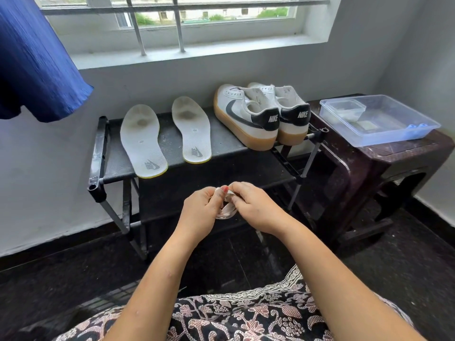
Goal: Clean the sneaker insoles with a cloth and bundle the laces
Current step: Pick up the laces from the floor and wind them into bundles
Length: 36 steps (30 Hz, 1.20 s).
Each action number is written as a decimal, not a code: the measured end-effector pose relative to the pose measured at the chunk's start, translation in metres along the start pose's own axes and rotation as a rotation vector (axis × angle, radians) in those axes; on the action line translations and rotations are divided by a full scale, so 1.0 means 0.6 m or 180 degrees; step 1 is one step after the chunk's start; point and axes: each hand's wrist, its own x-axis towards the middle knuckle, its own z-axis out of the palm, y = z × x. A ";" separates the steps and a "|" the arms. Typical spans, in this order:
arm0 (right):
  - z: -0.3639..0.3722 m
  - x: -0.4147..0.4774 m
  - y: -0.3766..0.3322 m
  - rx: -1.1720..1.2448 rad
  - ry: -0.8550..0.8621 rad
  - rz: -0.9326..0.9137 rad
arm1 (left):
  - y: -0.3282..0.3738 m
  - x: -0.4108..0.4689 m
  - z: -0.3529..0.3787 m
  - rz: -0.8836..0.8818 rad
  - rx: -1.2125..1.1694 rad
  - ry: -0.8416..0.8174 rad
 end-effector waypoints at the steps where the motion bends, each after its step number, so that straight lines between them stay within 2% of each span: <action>1: -0.001 -0.001 0.001 0.0002 -0.0035 -0.0029 | -0.001 0.000 -0.001 0.0006 0.0008 -0.0004; 5: -0.003 -0.002 0.002 0.0073 -0.0012 -0.0146 | -0.006 0.001 0.002 -0.0048 -0.0100 -0.0063; 11: -0.006 -0.007 -0.002 0.0396 0.0089 -0.0278 | -0.006 0.003 0.001 -0.0586 -0.1308 -0.0525; 18: -0.009 -0.009 -0.003 0.0623 0.0143 -0.0239 | 0.009 -0.003 0.000 -0.1027 -0.1910 -0.0795; 22: -0.008 -0.007 -0.005 0.0591 0.0237 -0.0260 | 0.014 -0.005 0.002 -0.1116 -0.2031 -0.0780; 36: -0.010 -0.007 -0.003 0.0356 0.0270 -0.0084 | 0.012 -0.004 0.002 -0.1108 -0.1729 -0.0806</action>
